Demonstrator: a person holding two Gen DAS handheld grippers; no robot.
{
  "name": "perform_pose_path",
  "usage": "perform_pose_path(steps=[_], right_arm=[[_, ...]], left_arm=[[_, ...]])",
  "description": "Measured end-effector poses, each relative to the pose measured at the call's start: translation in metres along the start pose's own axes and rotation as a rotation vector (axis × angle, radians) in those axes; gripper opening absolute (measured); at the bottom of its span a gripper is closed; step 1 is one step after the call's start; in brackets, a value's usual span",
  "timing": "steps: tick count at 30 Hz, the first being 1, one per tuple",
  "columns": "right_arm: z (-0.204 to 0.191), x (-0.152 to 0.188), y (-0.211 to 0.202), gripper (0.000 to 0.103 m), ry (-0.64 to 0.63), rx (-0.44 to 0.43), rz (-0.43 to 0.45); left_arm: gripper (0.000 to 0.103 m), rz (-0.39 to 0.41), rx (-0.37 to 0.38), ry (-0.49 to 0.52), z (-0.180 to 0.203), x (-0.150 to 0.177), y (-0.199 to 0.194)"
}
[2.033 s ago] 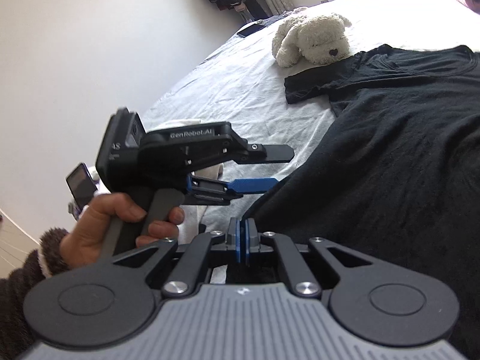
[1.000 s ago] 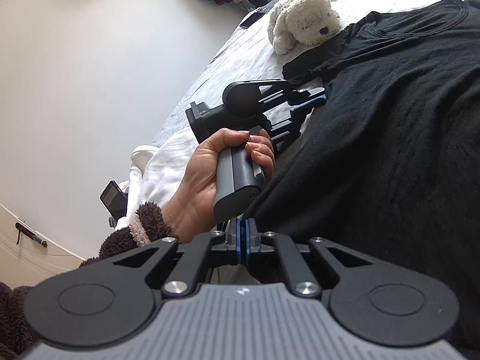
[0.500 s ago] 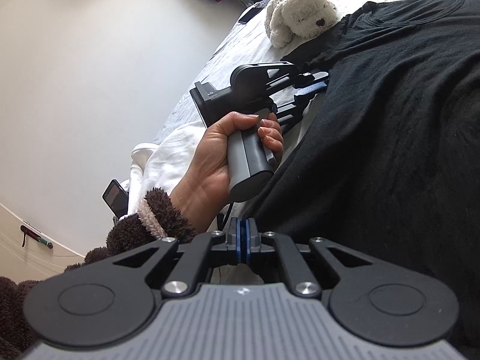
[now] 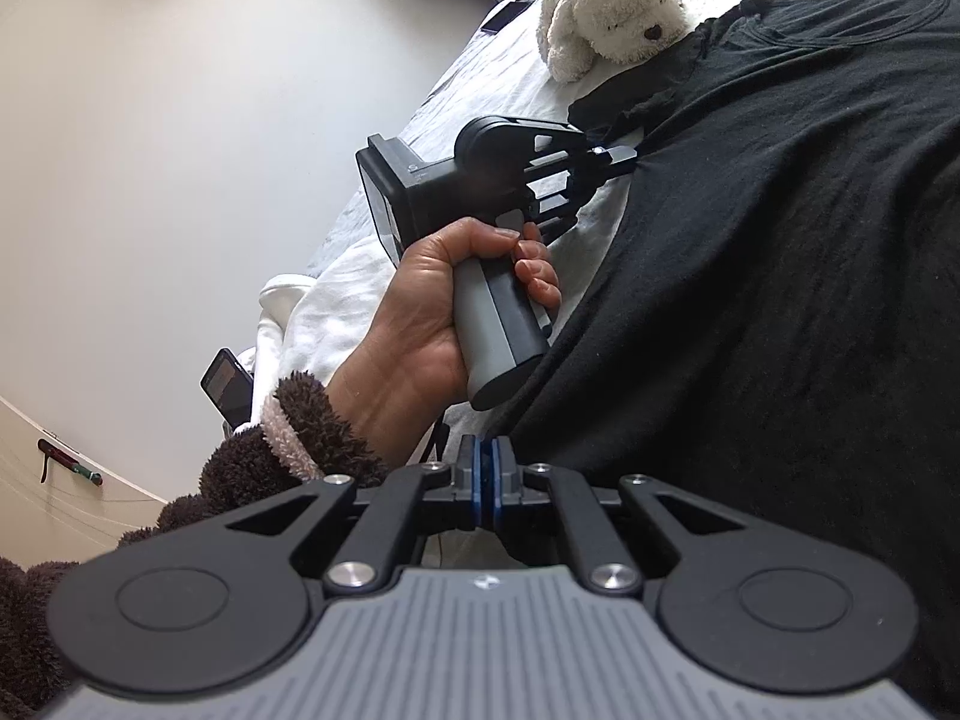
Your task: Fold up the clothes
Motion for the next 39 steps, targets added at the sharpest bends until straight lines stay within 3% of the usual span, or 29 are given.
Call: perform_pose_path(steps=[9, 11, 14, 16, 25, 27, 29, 32, 39], right_arm=[[0.021, 0.02, 0.038, 0.009, -0.007, 0.09, -0.115], [0.026, 0.021, 0.04, 0.014, 0.007, 0.098, -0.116], [0.03, 0.02, 0.033, 0.015, 0.029, 0.094, -0.099], [0.027, 0.017, 0.024, 0.016, 0.008, 0.096, -0.075], [-0.005, 0.034, 0.002, 0.018, -0.154, 0.079, -0.092], [-0.01, 0.044, 0.007, 0.022, -0.196, 0.088, -0.118], [-0.014, 0.053, 0.012, 0.037, -0.237, 0.097, -0.144], [-0.021, 0.067, 0.019, 0.037, -0.299, 0.113, -0.182], [-0.002, 0.071, 0.028, 0.037, -0.403, 0.296, -0.188]], left_arm=[[0.002, -0.007, -0.005, 0.061, 0.003, 0.002, -0.01], [0.006, -0.007, -0.005, 0.086, 0.003, 0.002, -0.016], [0.023, -0.011, -0.002, 0.122, 0.003, 0.004, -0.026], [0.031, -0.017, 0.0, 0.149, 0.003, 0.007, -0.034], [0.036, -0.063, 0.003, 0.268, -0.012, 0.028, -0.073], [0.037, -0.071, 0.009, 0.288, -0.017, 0.033, -0.082], [0.037, -0.077, 0.011, 0.302, -0.022, 0.038, -0.092], [0.038, -0.08, 0.018, 0.316, -0.029, 0.044, -0.101], [0.042, -0.101, 0.018, 0.335, -0.038, 0.052, -0.112]])
Point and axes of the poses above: each gripper's, at about its wrist camera, not at the fingertips, and y roughly the way its jaws point, z to its right, x to its underside, the point moved 6 cm from there along y, roughly the way its jaws point, and after that the axes turned 15 degrees about -x, right-handed, at the moved point
